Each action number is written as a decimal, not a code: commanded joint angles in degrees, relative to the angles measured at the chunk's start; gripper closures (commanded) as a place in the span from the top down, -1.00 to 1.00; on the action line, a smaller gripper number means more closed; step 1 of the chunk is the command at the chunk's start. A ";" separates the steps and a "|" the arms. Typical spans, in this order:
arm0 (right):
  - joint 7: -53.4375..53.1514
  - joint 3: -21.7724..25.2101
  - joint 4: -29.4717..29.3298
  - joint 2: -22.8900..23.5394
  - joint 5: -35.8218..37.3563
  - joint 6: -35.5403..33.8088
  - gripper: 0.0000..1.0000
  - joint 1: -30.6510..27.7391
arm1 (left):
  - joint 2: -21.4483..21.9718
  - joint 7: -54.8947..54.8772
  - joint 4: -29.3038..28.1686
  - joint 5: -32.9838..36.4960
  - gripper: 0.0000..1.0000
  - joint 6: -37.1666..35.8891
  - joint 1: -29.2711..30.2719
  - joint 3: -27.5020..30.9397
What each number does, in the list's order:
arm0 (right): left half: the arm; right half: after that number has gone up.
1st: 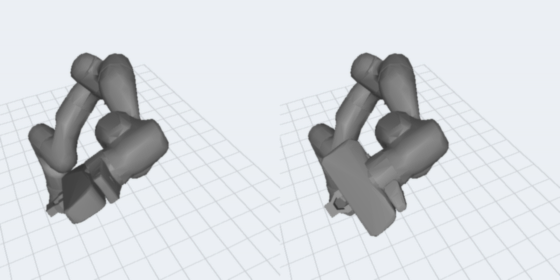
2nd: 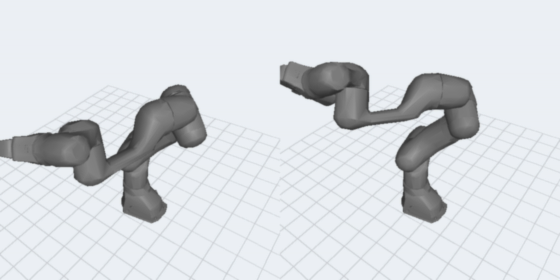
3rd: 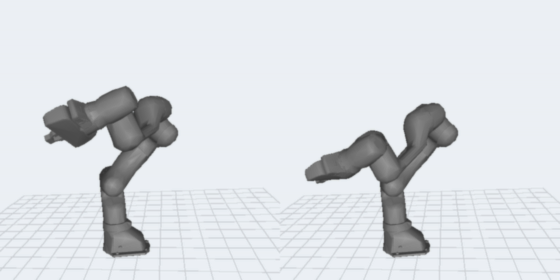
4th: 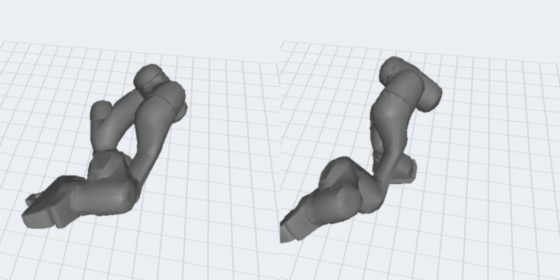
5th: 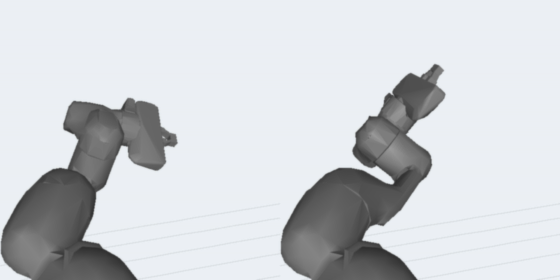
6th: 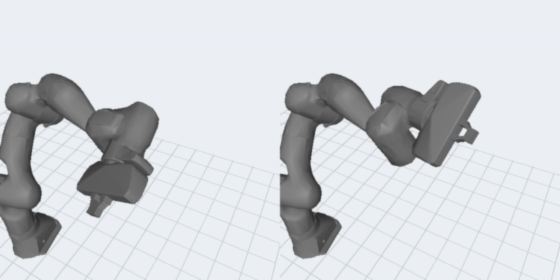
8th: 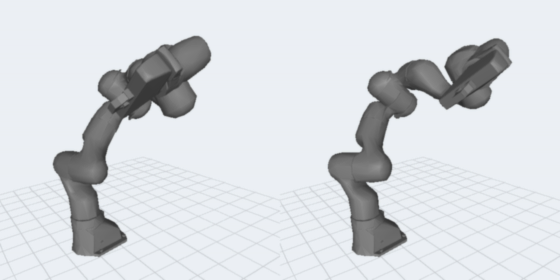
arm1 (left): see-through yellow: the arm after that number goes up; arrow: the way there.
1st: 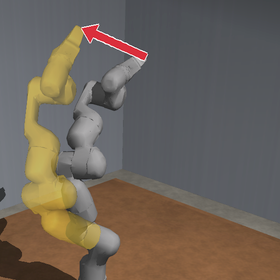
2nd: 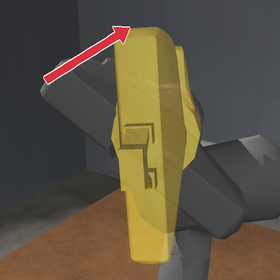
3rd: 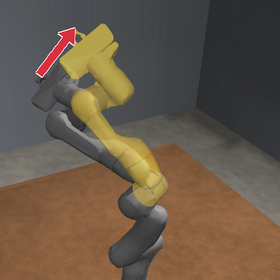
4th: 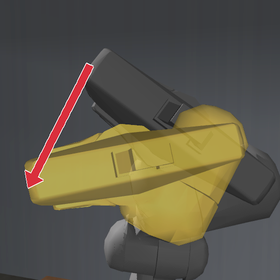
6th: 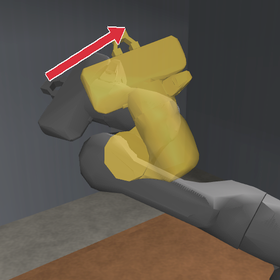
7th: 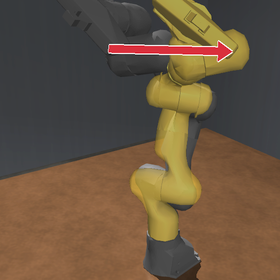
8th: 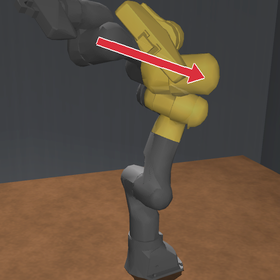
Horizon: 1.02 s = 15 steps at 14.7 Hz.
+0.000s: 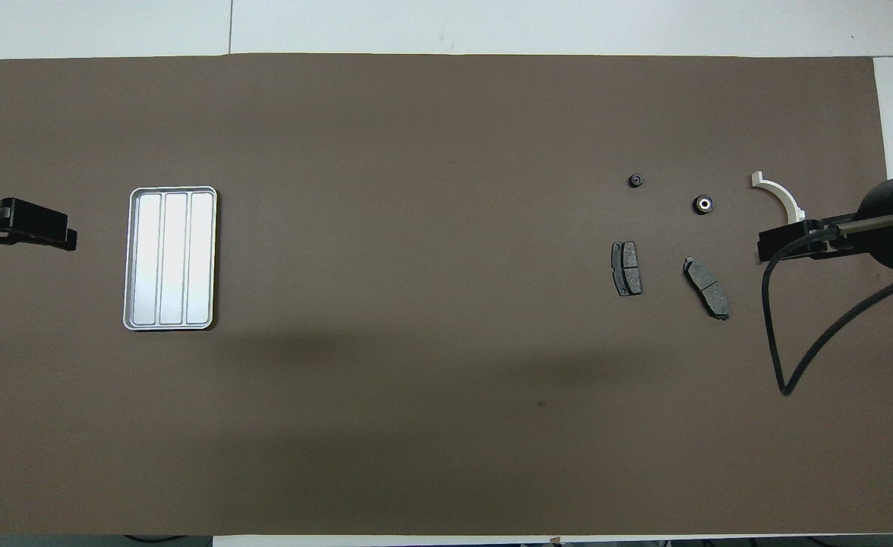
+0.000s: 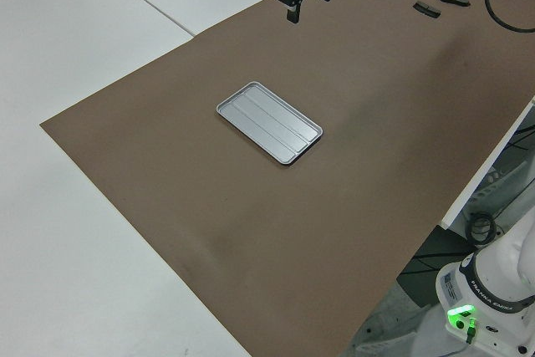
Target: Pick bearing gear from pile to tray
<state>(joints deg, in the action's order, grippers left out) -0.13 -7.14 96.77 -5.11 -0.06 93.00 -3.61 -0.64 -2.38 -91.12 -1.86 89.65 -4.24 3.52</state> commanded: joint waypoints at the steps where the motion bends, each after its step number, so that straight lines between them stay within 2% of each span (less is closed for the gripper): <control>1: 1.01 -0.69 0.52 -0.95 -1.17 0.25 1.00 -1.14 | 0.73 -0.34 -0.11 -0.34 1.00 -0.89 -0.68 0.53; 15: 1.10 -1.74 0.43 -1.04 -1.61 0.87 1.00 -1.14 | 0.73 -0.34 -0.11 -0.34 1.00 -0.89 -0.68 0.52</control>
<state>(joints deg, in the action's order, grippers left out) -0.13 -8.33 96.76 -5.42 -0.56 93.05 -3.62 -0.64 -2.38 -91.12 -1.86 89.65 -4.24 3.51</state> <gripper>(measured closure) 0.000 0.000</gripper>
